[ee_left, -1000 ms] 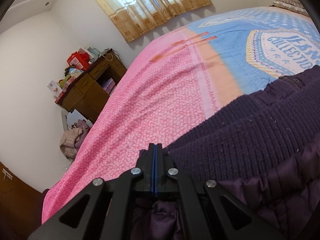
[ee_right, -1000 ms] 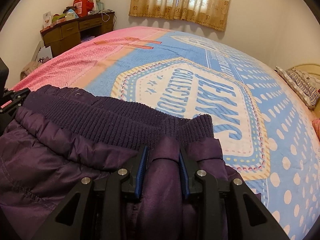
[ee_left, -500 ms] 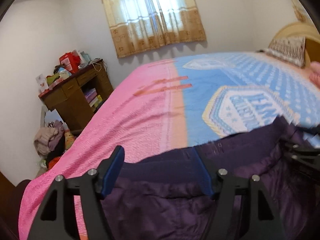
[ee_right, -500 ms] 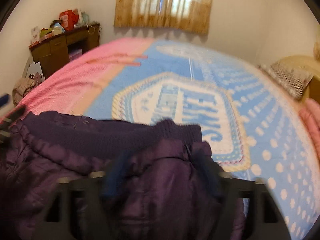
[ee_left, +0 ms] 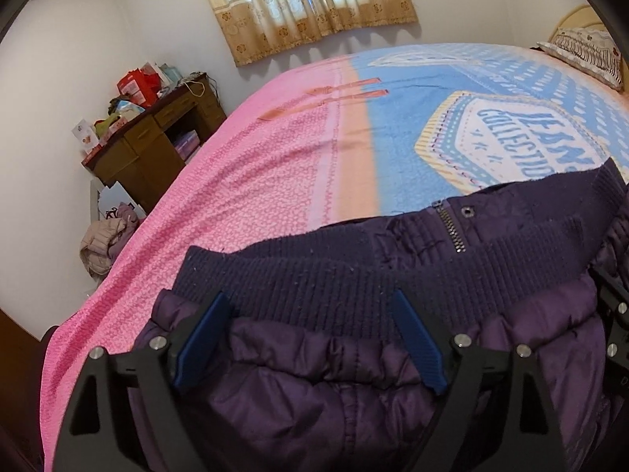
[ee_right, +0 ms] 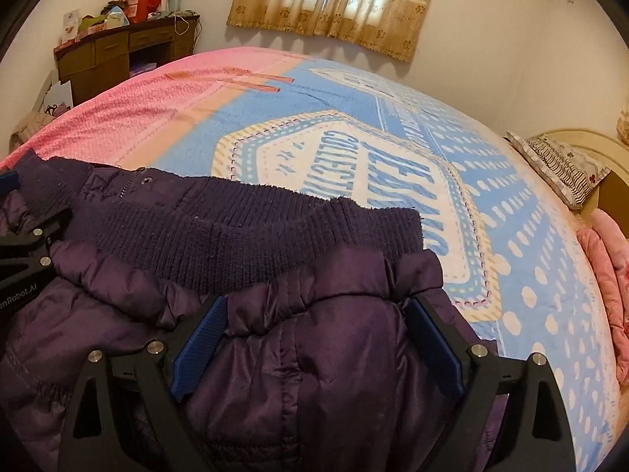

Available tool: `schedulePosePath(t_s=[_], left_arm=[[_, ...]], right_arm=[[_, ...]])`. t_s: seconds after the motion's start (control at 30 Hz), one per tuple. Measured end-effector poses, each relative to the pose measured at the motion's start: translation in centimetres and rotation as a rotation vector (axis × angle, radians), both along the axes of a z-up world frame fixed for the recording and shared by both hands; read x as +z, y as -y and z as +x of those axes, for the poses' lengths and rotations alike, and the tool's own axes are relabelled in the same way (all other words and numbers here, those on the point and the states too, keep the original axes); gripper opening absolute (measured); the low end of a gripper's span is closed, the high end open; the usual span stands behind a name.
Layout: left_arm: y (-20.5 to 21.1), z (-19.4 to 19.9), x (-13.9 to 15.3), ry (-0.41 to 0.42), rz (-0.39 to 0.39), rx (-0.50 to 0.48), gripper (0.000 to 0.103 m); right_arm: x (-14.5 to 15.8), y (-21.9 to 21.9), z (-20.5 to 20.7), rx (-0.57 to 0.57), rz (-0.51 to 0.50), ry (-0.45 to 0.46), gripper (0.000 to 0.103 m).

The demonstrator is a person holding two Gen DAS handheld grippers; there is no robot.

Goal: Fold large clothes

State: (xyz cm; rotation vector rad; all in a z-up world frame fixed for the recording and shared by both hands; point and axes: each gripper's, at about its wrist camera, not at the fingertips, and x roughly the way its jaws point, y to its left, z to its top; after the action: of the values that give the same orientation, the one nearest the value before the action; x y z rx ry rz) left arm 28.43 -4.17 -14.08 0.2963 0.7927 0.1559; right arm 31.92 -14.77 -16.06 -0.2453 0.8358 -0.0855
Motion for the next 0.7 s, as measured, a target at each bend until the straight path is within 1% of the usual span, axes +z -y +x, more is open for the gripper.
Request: schedulePosePath(t_s=[0.23, 0.7], left_arm=[[0.51, -0.03, -0.22, 0.008, 0.04, 0.005, 0.09], [0.71, 0.02, -0.25, 0.008, 0.051, 0.009, 0.091]], right_arm=[[-0.31, -0.52, 0.2, -0.004, -0.031, -0.012, 0.094], [-0.44, -0.52, 0.39, -0.003, -0.028, -0.017, 0.095]])
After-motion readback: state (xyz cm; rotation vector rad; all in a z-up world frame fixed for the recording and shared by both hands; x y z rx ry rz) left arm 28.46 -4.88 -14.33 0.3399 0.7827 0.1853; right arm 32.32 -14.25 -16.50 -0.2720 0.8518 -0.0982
